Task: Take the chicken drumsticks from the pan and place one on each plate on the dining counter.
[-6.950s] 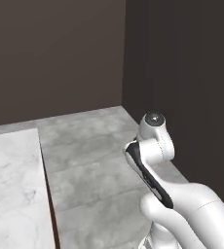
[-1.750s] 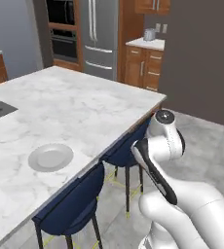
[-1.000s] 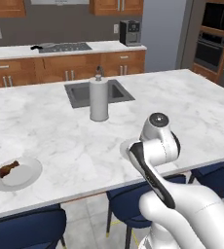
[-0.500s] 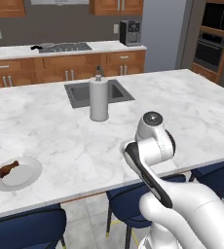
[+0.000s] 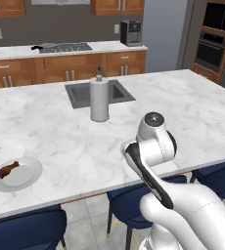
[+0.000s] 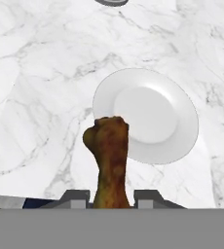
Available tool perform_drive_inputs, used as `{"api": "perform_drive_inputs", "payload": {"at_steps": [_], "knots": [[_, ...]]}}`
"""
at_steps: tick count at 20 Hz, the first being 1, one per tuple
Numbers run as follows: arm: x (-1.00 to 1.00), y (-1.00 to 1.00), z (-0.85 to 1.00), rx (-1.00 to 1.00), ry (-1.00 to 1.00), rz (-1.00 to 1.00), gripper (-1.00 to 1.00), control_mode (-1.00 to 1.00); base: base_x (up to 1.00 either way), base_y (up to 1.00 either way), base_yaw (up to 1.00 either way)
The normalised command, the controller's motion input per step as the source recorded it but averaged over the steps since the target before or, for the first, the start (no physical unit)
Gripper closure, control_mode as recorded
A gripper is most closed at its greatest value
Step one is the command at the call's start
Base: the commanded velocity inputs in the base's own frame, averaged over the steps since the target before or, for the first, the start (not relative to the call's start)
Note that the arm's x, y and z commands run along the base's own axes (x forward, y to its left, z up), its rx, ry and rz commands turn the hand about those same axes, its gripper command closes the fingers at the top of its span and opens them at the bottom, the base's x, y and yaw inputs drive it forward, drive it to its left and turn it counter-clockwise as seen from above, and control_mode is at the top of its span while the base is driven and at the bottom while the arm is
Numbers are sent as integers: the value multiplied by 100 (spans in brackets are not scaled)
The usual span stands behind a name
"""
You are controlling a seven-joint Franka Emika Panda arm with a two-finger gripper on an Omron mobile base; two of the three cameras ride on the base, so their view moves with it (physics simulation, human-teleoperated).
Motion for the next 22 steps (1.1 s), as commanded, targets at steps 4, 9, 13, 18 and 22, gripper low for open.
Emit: {"api": "perform_drive_inputs", "payload": {"at_steps": [4,9,13,18,22], "knots": [[62,-36,-9,12,13,0,100,-100,0,0,0],[63,-40,-22,6,2,0,100,-100,0,0,0],[81,-16,-28,0,0,0,100,-100,0,0,0],[75,0,-35,0,1,-1,100,-100,0,0,0],[46,0,-26,0,11,0,100,-100,0,0,0]]}}
